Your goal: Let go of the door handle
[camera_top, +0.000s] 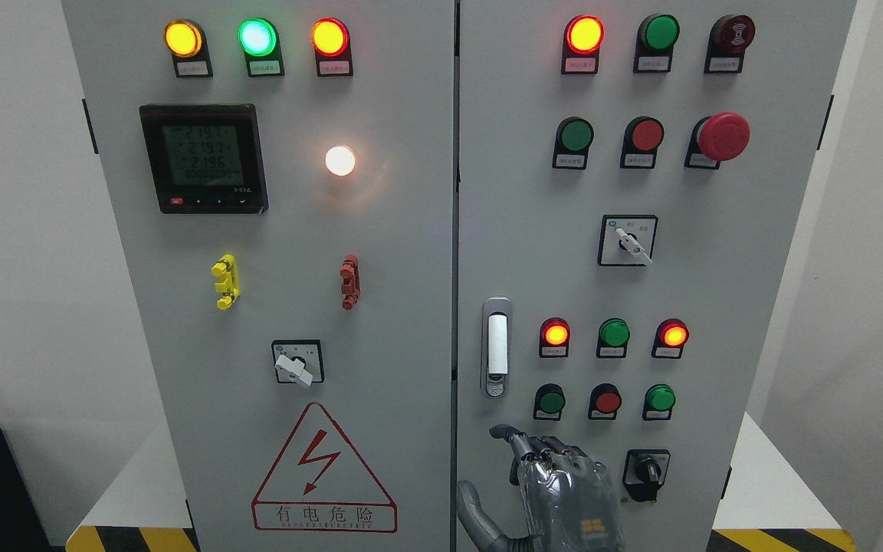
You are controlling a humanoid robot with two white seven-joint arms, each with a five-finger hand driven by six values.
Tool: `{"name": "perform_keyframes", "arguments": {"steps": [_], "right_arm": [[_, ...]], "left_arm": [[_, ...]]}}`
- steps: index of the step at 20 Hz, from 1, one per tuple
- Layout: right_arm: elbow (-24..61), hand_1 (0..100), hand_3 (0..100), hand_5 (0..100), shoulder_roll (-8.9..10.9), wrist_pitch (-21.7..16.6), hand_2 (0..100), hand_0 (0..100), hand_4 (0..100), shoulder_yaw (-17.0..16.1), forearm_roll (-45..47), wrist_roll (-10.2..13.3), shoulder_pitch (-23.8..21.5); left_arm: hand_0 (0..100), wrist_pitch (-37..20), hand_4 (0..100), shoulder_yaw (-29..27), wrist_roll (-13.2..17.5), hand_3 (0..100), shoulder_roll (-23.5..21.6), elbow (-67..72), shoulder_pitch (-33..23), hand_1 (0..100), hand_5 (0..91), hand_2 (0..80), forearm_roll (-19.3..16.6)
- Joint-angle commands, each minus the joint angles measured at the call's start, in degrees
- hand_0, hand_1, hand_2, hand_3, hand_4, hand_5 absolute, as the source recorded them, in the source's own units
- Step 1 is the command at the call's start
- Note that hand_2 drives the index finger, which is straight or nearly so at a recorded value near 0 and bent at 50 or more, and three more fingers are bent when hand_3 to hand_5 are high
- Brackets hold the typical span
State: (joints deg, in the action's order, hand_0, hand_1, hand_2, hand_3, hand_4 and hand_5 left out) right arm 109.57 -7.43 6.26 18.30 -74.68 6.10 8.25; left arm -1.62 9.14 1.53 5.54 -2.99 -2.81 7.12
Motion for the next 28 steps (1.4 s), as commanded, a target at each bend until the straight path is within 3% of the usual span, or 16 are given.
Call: {"name": "perform_keyframes", "arguments": {"steps": [1, 7, 9, 14, 17, 20, 24, 28], "right_arm": [[3.5, 21, 73, 61, 0.4, -1.4, 45, 30, 65, -3.2, 0.0, -0.4, -0.8], [3.1, 17, 74, 59, 0.83, -2.3, 54, 22, 65, -3.0, -1.1, -3.4, 1.6], [2.7, 18, 78, 58, 2.41, -2.2, 59, 21, 62, -3.0, -3.3, -3.6, 4.0], [1.2, 20, 90, 60, 2.59, 0.1, 69, 20, 67, -3.1, -7.5, -5.5, 7.5], [1.0, 21, 94, 63, 1.98, 0.9, 74, 19, 72, -2.8, -11.0, -7.2, 8.7], [1.0, 21, 97, 65, 1.45, 4.5, 76, 20, 72, -0.9, -13.0, -10.7, 9.8], [0.9, 21, 98, 66, 1.36, 6.5, 78, 19, 73, 0.4, -14.1, -11.9, 12.1], [0.9, 21, 99, 67, -0.13, 8.6, 78, 18, 75, 2.4, -14.7, -14.0, 13.8]], "left_arm": [[0, 0.0, 0, 0.0, 0.0, 10, 0.1, 0.0, 0.0, 0, 0.0, 4.6, 0.0], [0, -0.1, 0, 0.0, 0.0, 10, 0.1, 0.0, 0.0, 0, 0.0, 4.7, 0.0], [0, 0.0, 0, 0.0, 0.0, 10, 0.1, 0.0, 0.0, 0, 0.0, 4.7, 0.0], [0, 0.0, 0, 0.0, 0.0, 11, 0.0, 0.0, 0.0, 0, 0.0, 4.7, 0.0], [0, -0.1, 0, 0.0, 0.0, 11, 0.1, 0.0, 0.0, 0, 0.0, 4.7, 0.0], [0, 0.0, 0, 0.0, 0.0, 11, 0.1, 0.0, -0.1, 0, 0.0, 4.7, 0.0], [0, 0.0, 0, 0.0, 0.0, 10, 0.1, 0.0, 0.0, 0, 0.0, 4.7, 0.0], [0, -0.1, 0, 0.0, 0.0, 10, 0.1, 0.0, 0.0, 0, 0.0, 4.7, 0.0]]}}
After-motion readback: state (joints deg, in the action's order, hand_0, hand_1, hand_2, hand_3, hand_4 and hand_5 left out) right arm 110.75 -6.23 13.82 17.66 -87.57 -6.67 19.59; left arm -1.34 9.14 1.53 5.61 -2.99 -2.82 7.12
